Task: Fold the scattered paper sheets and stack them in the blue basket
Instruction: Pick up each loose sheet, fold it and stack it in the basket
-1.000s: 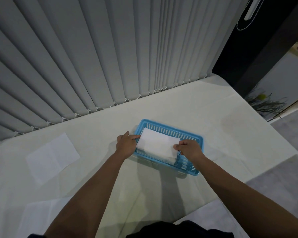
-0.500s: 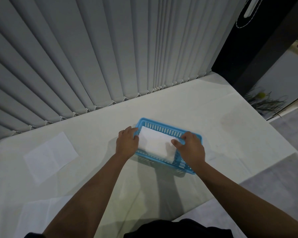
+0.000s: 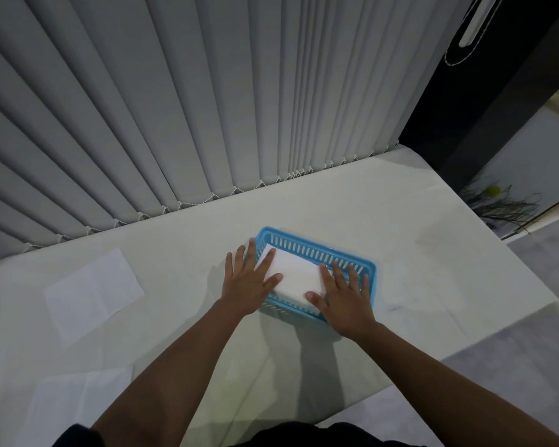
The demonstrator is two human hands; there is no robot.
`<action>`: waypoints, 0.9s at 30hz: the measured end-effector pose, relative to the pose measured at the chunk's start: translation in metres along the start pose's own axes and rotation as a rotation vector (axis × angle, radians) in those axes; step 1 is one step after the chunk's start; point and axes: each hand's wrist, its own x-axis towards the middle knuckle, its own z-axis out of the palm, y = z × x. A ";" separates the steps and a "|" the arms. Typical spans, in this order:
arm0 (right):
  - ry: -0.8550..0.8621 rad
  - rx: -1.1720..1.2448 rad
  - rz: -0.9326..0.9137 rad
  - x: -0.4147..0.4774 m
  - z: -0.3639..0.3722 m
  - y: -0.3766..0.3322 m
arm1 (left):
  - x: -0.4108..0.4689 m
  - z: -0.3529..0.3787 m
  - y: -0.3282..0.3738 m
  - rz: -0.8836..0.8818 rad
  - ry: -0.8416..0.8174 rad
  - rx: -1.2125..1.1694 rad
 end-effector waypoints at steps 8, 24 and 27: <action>0.322 0.498 0.290 -0.015 -0.003 0.024 | -0.010 -0.005 -0.007 -0.403 0.106 -0.535; 0.175 0.968 0.314 -0.011 0.000 0.015 | -0.035 -0.010 0.007 -0.448 0.136 -1.086; 0.148 0.956 0.280 -0.011 -0.001 0.000 | -0.047 -0.008 -0.009 -0.473 0.175 -1.088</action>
